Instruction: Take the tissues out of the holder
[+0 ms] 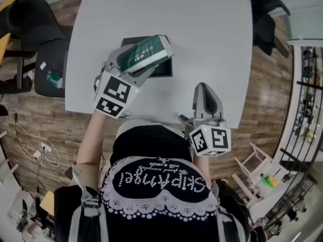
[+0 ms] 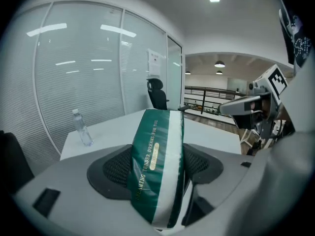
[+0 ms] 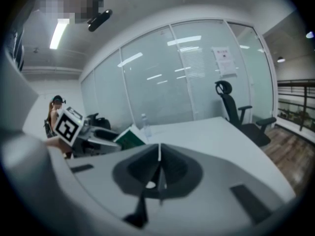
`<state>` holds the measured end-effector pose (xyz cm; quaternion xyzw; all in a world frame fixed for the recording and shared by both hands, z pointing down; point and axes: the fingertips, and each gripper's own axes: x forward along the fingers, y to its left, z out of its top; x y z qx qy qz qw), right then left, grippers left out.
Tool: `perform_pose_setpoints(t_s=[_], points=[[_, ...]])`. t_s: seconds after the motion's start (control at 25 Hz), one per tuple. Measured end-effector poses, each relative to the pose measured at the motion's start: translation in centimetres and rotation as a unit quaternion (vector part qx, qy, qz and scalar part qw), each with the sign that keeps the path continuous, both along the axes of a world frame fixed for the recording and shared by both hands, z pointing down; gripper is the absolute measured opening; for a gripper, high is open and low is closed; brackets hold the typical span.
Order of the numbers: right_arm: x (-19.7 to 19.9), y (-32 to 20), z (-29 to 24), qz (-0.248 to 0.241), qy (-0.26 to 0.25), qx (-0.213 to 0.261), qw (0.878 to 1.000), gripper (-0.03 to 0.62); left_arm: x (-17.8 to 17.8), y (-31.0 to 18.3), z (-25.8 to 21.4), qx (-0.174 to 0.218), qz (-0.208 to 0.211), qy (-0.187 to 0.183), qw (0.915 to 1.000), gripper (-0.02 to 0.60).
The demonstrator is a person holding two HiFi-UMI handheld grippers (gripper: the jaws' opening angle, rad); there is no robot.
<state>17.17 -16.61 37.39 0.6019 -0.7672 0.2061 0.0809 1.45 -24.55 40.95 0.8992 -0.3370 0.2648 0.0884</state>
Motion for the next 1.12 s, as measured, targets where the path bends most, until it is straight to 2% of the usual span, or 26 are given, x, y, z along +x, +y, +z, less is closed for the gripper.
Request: perform_pose_setpoints(t_s=[0.2, 0.4, 0.52, 0.88, 1.12], points=[[-0.5, 0.2, -1.2, -0.007, 0.001, 0.020, 1.000, 0.035, -1.5, 0.1, -5.0, 0.055, -0.043, 0.047, 0.9965, 0.336], [-0.5, 0.4, -2.5, -0.010, 0.002, 0.038, 0.999, 0.035, -3.5, 0.9, -9.2, 0.092, -0.087, 0.104, 0.9866, 0.336], [-0.5, 0.5, -3.3, -0.013, 0.003, 0.050, 0.999, 0.035, -4.5, 1.7, -11.0, 0.111, -0.107, 0.124, 0.9803, 0.336], [-1.2, 0.7, -5.4, -0.020, 0.002, 0.080, 0.997, 0.035, -8.3, 4.6, -14.4, 0.151, -0.180, 0.189, 0.9534, 0.336], [-1.6, 2.3, -7.5, -0.021, 0.007, 0.096, 0.995, 0.035, -11.3, 8.6, -16.3, 0.178, -0.218, 0.206, 0.9372, 0.336]])
